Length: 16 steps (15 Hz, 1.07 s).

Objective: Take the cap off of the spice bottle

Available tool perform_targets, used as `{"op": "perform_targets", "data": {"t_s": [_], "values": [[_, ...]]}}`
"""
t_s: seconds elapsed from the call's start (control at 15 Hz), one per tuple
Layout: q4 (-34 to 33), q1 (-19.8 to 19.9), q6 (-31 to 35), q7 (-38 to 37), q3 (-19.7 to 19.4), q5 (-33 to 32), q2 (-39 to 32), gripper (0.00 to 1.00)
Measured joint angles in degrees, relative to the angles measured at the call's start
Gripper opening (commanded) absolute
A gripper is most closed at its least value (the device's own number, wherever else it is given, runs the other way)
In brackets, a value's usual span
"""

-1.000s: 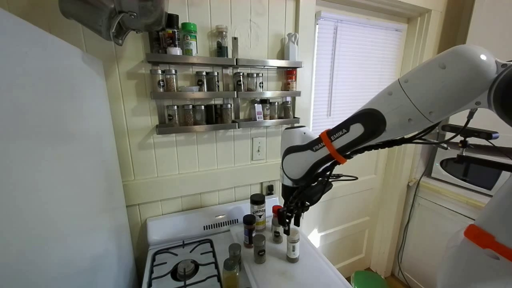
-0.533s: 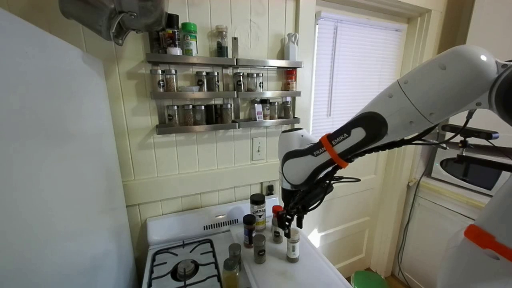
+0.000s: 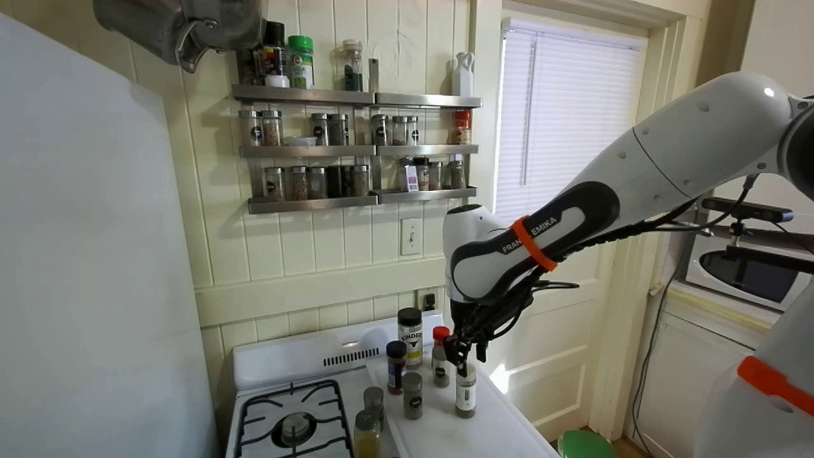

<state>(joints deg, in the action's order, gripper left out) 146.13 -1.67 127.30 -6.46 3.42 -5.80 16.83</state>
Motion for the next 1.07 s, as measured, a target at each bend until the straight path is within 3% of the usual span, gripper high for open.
{"op": "perform_targets", "data": {"t_s": [1.07], "values": [[1.1, 0.9, 2.9, -0.2, 0.0, -2.0, 0.0, 0.74]]}}
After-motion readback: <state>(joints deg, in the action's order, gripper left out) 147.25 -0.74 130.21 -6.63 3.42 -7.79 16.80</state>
